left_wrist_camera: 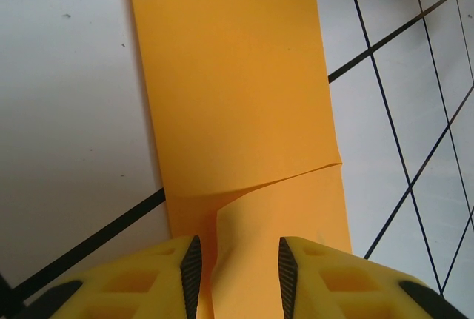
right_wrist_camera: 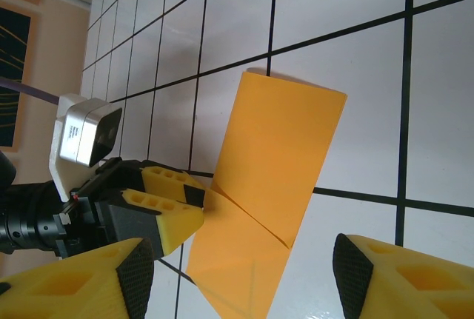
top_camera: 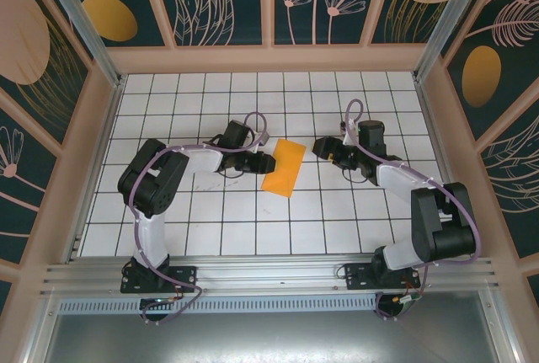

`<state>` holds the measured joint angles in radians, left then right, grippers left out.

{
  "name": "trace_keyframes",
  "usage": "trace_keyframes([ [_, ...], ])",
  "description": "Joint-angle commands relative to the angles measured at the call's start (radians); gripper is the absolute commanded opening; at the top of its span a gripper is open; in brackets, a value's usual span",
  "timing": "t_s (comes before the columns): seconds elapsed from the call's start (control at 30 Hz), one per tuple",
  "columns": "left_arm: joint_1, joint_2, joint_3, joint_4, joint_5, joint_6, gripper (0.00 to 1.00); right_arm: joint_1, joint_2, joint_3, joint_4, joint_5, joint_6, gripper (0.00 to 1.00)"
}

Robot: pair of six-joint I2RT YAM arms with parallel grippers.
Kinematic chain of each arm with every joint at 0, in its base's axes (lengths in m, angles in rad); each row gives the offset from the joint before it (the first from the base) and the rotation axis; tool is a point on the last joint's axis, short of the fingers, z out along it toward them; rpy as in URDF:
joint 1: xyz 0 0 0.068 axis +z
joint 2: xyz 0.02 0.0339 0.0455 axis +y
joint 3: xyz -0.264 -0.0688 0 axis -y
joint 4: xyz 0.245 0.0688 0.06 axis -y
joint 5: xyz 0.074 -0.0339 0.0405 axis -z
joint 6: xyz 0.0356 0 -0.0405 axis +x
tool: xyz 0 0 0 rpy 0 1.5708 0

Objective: Fold a paper plane with a square sheet of paper (fold left side to right side)
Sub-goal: Turn over the paper at the center of the table.

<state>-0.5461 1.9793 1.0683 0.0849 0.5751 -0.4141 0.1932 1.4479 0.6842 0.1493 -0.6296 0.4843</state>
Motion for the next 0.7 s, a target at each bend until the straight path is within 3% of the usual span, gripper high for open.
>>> trace_keyframes([
  [0.0,-0.012,0.031,0.03,-0.021,0.002,0.023,0.35,-0.005,-0.033,-0.014,-0.014,-0.002,-0.019,0.68],
  [0.17,-0.023,0.052,0.056,-0.047,-0.013,0.039,0.34,-0.007,-0.041,-0.011,-0.025,0.0,-0.024,0.68],
  [0.5,-0.027,-0.027,0.021,0.007,-0.049,0.043,0.04,-0.006,-0.036,-0.03,0.0,-0.051,-0.005,0.69],
  [0.67,-0.028,-0.115,-0.039,0.092,-0.066,0.008,0.0,0.013,-0.006,-0.055,0.055,-0.102,0.038,0.72],
])
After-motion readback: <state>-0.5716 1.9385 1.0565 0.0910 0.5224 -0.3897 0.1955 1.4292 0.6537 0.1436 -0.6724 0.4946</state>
